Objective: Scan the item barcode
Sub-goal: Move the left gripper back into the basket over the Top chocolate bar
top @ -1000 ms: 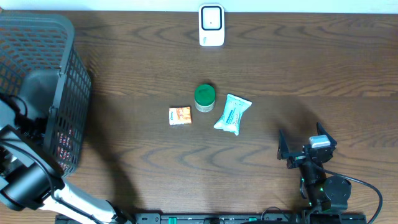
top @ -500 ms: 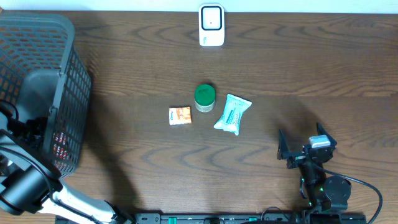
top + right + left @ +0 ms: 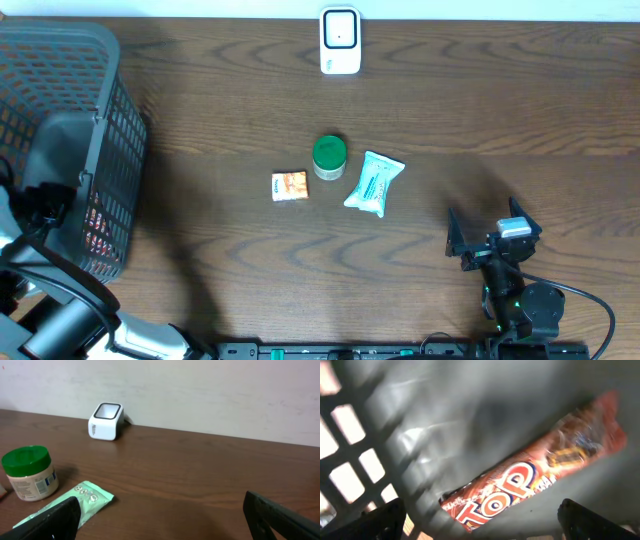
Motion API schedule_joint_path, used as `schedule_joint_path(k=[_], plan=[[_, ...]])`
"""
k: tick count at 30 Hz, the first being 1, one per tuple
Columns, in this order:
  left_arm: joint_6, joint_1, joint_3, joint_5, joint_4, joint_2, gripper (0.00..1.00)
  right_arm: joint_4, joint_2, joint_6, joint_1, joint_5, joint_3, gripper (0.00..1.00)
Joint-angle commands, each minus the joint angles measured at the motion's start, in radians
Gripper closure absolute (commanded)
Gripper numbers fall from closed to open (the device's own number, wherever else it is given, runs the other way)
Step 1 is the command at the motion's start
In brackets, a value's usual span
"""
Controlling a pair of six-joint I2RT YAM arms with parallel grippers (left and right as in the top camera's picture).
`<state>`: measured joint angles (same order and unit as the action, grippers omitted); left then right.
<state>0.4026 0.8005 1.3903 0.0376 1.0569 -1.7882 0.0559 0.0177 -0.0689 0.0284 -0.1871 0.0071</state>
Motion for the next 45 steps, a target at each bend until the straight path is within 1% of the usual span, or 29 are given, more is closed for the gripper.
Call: schedule_joint_path(k=[1,4,6,10,12,14,21,32,35,36,37,38,41,43,45], plan=[[-0.208,-0.035,-0.011,-0.006,-0.015,-0.005,0.02,0.004,-0.003,0.012,-0.01,-0.002,-0.002,0.01],[-0.356,-0.062,-0.017,0.127,-0.047,-0.005,0.02,0.004,-0.003,0.012,-0.01,-0.002,-0.002,0.01],[-0.382,-0.076,-0.022,0.13,-0.057,-0.005,0.02,0.004,-0.003,0.012,-0.01,-0.002,-0.002,0.01],[-0.383,-0.082,-0.046,0.115,-0.094,-0.005,0.02,0.004,-0.003,0.012,-0.01,-0.002,-0.002,0.01],[-0.384,-0.081,-0.046,0.054,-0.097,-0.005,0.02,0.004,-0.003,0.012,-0.01,-0.002,-0.002,0.01],[-0.384,-0.081,-0.046,0.033,-0.096,-0.007,0.02,0.004,-0.003,0.012,-0.01,-0.002,-0.002,0.01],[-0.384,-0.081,-0.065,0.033,-0.099,-0.026,0.02,0.004,-0.003,0.012,-0.01,-0.002,-0.002,0.01],[-0.379,-0.081,-0.072,0.034,-0.092,-0.148,0.02,0.004,-0.003,0.012,-0.01,-0.002,-0.002,0.01],[-0.379,-0.081,-0.09,0.058,-0.087,-0.155,0.01,0.004,-0.003,0.012,-0.01,-0.002,-0.002,0.01],[-0.379,-0.081,-0.098,0.06,-0.087,-0.155,0.08,0.004,-0.003,0.012,-0.01,-0.002,-0.002,0.01],[-0.379,-0.081,-0.105,0.06,-0.087,-0.155,0.18,0.004,-0.003,0.012,-0.01,-0.002,-0.002,0.01],[-0.379,-0.081,-0.112,0.059,-0.085,-0.155,0.3,0.004,-0.003,0.012,-0.01,-0.002,-0.002,0.01],[-0.38,-0.081,-0.116,0.058,-0.068,-0.155,0.59,0.004,-0.003,0.012,-0.01,-0.002,-0.002,0.01],[-0.38,-0.081,-0.116,0.053,-0.06,-0.153,0.7,0.004,-0.003,0.012,-0.01,-0.002,-0.002,0.01],[-0.379,-0.081,-0.111,0.033,-0.053,-0.148,0.72,0.004,-0.003,0.012,-0.01,-0.002,-0.002,0.01]])
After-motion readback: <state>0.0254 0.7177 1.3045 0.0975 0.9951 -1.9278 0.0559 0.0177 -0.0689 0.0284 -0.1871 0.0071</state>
